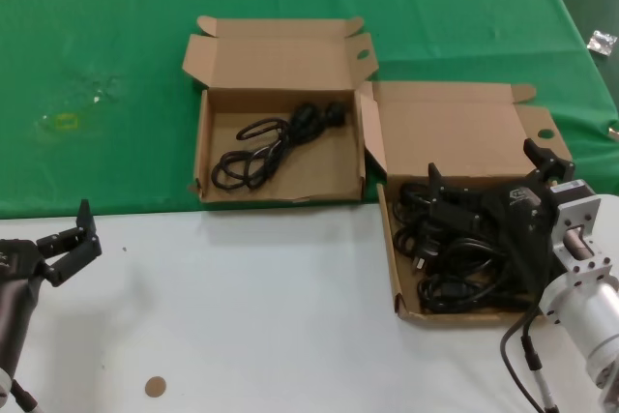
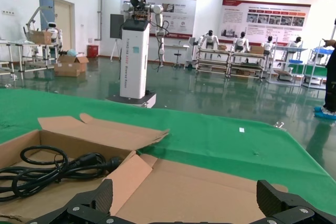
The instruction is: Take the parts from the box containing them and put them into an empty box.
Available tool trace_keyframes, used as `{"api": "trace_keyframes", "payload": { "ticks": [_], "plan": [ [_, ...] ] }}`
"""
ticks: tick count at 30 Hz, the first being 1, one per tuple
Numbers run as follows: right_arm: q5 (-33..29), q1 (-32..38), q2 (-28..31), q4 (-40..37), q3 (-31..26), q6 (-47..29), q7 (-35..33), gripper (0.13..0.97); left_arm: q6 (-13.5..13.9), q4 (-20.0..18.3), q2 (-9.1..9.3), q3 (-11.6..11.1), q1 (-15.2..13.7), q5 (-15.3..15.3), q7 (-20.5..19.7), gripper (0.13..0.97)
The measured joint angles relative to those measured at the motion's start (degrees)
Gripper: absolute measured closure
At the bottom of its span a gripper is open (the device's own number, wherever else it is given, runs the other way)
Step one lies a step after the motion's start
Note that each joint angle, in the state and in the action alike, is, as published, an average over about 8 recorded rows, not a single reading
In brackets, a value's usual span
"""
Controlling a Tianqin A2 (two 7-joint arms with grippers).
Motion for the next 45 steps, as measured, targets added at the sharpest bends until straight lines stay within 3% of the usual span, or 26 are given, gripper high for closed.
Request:
{"api": "trace_keyframes", "payload": {
  "ticks": [45],
  "plan": [
    [0.0, 0.0, 0.0, 0.0, 0.0, 0.0, 0.0, 0.129, 0.0, 0.0, 0.00, 0.0, 0.0, 0.0, 0.0, 0.132]
  ]
}}
